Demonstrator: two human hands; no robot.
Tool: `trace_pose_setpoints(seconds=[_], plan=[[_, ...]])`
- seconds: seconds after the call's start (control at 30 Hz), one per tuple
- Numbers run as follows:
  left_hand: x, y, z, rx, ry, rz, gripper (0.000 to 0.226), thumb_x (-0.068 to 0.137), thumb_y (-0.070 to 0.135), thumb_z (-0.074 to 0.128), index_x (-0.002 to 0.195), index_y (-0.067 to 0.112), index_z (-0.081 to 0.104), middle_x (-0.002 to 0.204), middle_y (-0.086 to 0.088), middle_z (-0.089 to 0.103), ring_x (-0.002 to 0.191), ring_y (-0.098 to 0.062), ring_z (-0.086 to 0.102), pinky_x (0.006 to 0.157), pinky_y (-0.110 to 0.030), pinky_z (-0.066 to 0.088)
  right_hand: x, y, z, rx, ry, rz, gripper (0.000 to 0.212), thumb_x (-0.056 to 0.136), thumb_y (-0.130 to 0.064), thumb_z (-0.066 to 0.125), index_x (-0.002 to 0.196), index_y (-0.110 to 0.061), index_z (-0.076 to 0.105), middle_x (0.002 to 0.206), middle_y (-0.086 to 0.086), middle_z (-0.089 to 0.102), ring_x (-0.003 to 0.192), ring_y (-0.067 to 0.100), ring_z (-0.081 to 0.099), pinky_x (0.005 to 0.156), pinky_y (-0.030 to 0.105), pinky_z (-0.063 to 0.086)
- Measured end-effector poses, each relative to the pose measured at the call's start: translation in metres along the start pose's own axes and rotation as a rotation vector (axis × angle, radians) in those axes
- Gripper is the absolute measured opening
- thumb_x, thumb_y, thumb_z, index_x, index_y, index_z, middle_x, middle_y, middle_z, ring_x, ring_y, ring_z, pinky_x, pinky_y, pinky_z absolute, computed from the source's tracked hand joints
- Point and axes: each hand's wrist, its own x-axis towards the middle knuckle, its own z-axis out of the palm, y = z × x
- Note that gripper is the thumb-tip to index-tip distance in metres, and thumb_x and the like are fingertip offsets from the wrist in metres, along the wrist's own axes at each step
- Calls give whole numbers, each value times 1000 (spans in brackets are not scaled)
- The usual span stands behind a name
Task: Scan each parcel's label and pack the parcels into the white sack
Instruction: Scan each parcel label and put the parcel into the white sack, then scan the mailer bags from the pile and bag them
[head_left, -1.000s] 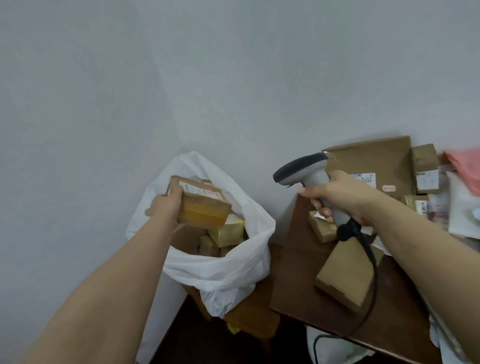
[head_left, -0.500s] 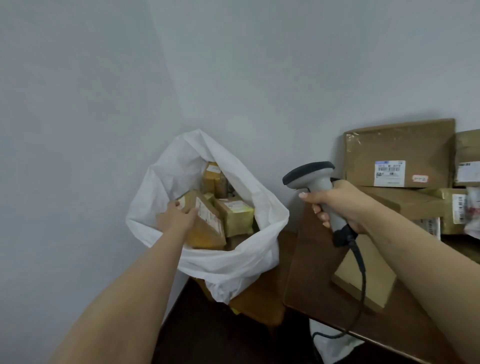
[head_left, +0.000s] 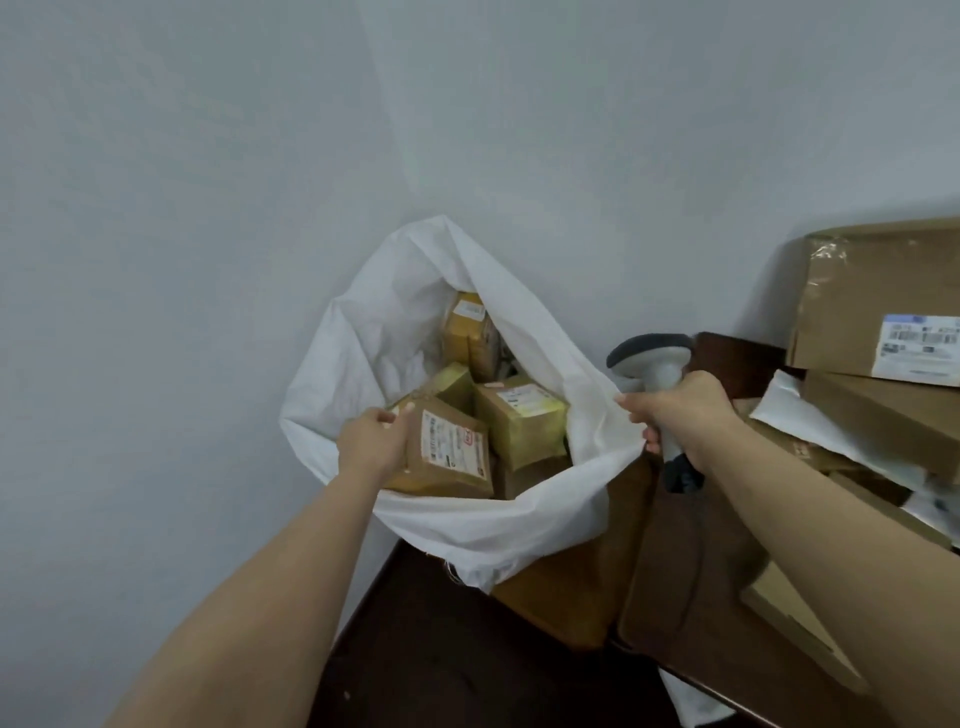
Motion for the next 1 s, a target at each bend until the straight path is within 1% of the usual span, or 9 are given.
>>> trace_pose_setpoints(seconds=[0.17,0.3,0.43,0.53,0.6,0.67,0.73,0.87,1.0], plan=[[49,12,-13,94,78,-61,57,82,58,59,121,16,60,122,-16,58,104,-40,61,97,-44,48,59,-8,25,-319,56,-82,34,82,-27,80,90,-1,60,69,12,65,48,17,61,41,24,44],[84,21,-19,271,180,-50,62,88,39,65,138,8,44,137,-23,41,127,-42,40,104,-47,36,96,-8,41,-482,64,-95,40,77,-35,82,81,-4,57,71,13,66,62,25,68,62,38,59],[117,9,-25,403,179,-99,69,86,40,68,139,8,37,139,-22,38,129,-42,36,102,-53,38,114,-2,58,-655,37,-42,56,73,-50,82,100,-6,60,82,7,66,74,23,66,56,30,49],[138,1,-25,656,101,-94,66,85,56,62,131,11,45,129,-16,49,120,-37,44,95,-45,43,120,3,74,-780,77,13,69,72,-54,81,118,-10,53,99,6,65,89,24,66,62,29,47],[150,-8,-25,792,88,-17,57,88,55,59,123,11,51,119,-12,56,114,-33,48,87,-40,46,124,8,86,-814,89,65,65,77,-46,78,121,-9,50,106,8,64,95,27,66,70,33,52],[163,-16,-29,772,95,68,38,96,46,50,115,14,61,109,-8,63,105,-30,56,80,-37,50,130,14,94,-806,113,74,40,87,-31,68,116,-7,54,102,9,64,91,29,65,77,39,57],[171,-19,-39,764,82,118,41,102,42,37,110,17,67,105,-8,68,98,-30,63,79,-36,51,132,14,98,-760,106,65,22,90,-22,61,105,-7,59,94,10,64,87,29,65,77,40,57],[176,-6,-71,717,150,281,41,103,35,32,102,12,66,98,-14,69,92,-34,66,75,-36,49,136,-8,98,-551,139,53,17,88,-18,62,97,-4,58,91,17,64,83,33,65,73,42,58],[190,54,-98,561,268,437,37,103,31,36,91,8,62,89,-17,66,84,-36,63,65,-33,38,145,-53,76,-309,271,17,20,86,-15,62,96,2,58,87,21,64,78,35,64,65,36,53]])
